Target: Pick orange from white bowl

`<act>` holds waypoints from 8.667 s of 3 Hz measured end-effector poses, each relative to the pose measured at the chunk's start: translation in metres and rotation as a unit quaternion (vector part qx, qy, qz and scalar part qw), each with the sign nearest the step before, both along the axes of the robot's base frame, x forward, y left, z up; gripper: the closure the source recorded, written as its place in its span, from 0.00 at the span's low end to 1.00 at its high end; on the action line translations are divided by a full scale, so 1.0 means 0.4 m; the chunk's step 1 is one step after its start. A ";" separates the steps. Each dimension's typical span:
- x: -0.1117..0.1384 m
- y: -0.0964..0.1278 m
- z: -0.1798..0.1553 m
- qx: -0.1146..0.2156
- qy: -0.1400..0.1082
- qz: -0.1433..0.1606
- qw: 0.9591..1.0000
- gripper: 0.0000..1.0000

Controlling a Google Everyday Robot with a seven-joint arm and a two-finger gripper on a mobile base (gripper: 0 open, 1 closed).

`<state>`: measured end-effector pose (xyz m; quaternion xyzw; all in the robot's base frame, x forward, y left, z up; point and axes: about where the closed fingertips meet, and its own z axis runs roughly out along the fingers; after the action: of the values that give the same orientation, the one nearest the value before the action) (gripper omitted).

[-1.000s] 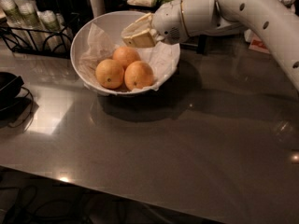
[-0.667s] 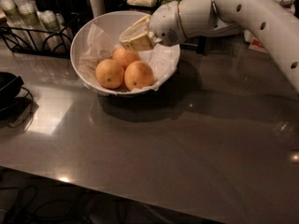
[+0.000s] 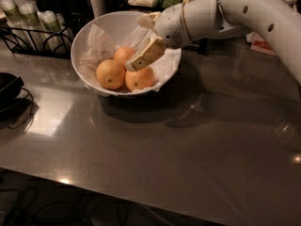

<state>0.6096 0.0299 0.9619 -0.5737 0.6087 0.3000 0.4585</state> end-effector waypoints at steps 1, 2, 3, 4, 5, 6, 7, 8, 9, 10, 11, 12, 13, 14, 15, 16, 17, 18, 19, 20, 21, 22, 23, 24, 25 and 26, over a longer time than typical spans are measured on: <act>-0.016 -0.052 -0.021 -0.018 0.019 -0.038 0.999 0.00; -0.034 -0.098 -0.052 -0.032 0.037 -0.072 0.996 0.07; -0.043 -0.119 -0.066 -0.043 0.043 -0.089 0.994 0.10; -0.043 -0.118 -0.066 -0.043 0.043 -0.089 0.994 0.00; -0.043 -0.117 -0.066 -0.043 0.043 -0.088 0.994 0.00; -0.043 -0.079 -0.082 -0.045 0.049 -0.070 0.995 0.19; -0.041 -0.065 -0.093 -0.058 0.051 -0.062 0.995 0.42; -0.038 -0.058 -0.107 -0.079 0.054 -0.059 0.994 0.42; -0.035 -0.047 -0.125 -0.103 0.060 -0.060 0.991 0.30; -0.033 -0.039 -0.139 -0.118 0.066 -0.059 0.989 0.24; -0.029 -0.034 -0.154 -0.129 0.072 -0.060 0.987 0.25; -0.016 -0.033 -0.172 -0.135 0.079 -0.063 0.986 0.28; -0.005 -0.036 -0.196 -0.141 0.088 -0.065 0.984 0.27; 0.001 -0.034 -0.226 -0.149 0.101 -0.068 0.981 0.25; -0.001 -0.022 -0.255 -0.157 0.114 -0.065 0.979 0.25; -0.002 -0.019 -0.263 -0.158 0.118 -0.064 0.978 0.44; -0.002 -0.019 -0.263 -0.158 0.118 -0.064 0.978 0.68; -0.002 -0.019 -0.263 -0.158 0.118 -0.064 0.978 0.91; -0.002 -0.019 -0.263 -0.158 0.118 -0.064 0.978 1.00; -0.002 -0.019 -0.262 -0.158 0.118 -0.064 0.978 1.00; -0.011 -0.014 -0.240 -0.147 0.111 -0.058 0.981 1.00; -0.011 -0.014 -0.245 -0.147 0.111 -0.058 0.981 1.00; -0.019 -0.018 -0.224 -0.138 0.103 -0.057 0.983 1.00; -0.019 -0.019 -0.227 -0.138 0.103 -0.057 0.983 1.00; -0.036 -0.046 -0.175 -0.129 0.085 -0.057 0.986 1.00; -0.036 -0.045 -0.175 -0.129 0.086 -0.056 0.986 1.00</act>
Offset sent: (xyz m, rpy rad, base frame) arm -0.0224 -0.0678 -0.0368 -0.0991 0.1184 -0.2350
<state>0.5954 0.0120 0.8917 -0.5651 0.7106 0.2408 0.3432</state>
